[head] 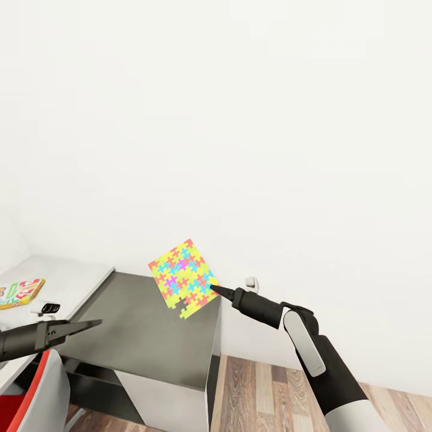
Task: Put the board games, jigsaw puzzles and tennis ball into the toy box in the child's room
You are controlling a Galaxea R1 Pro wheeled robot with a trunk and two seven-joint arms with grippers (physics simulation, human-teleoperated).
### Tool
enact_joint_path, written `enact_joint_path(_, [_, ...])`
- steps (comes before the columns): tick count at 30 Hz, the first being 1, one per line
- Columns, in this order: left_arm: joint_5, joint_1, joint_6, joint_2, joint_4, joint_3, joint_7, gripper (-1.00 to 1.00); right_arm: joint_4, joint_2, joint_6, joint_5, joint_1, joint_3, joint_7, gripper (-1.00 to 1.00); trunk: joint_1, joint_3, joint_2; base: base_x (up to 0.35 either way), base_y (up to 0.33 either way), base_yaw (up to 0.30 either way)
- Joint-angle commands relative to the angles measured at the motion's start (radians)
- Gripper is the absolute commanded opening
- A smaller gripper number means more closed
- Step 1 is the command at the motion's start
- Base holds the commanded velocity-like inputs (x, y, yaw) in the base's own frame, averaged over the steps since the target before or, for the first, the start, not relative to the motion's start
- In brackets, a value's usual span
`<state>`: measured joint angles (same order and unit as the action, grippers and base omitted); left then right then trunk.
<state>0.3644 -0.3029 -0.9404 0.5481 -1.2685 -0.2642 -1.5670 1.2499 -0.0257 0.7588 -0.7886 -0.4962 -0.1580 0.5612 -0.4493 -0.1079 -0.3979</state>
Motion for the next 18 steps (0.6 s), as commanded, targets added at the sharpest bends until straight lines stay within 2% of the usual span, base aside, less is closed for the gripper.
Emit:
enact_joint_path(1, [0.000,-0.001,-0.011,0.000,0.000,0.000,-0.004,1.00,0.000,0.000,0.006,-0.003,-0.001,0.001,0.000,-1.00,-0.001,-0.001,-0.002,0.000,0.000,0.059])
enact_joint_path(18, [0.001,-0.001,-0.011,0.001,0.000,0.000,-0.004,1.00,0.000,0.000,0.005,-0.003,-0.001,-0.001,0.000,-1.00,-0.001,0.027,-0.002,0.000,0.000,0.079])
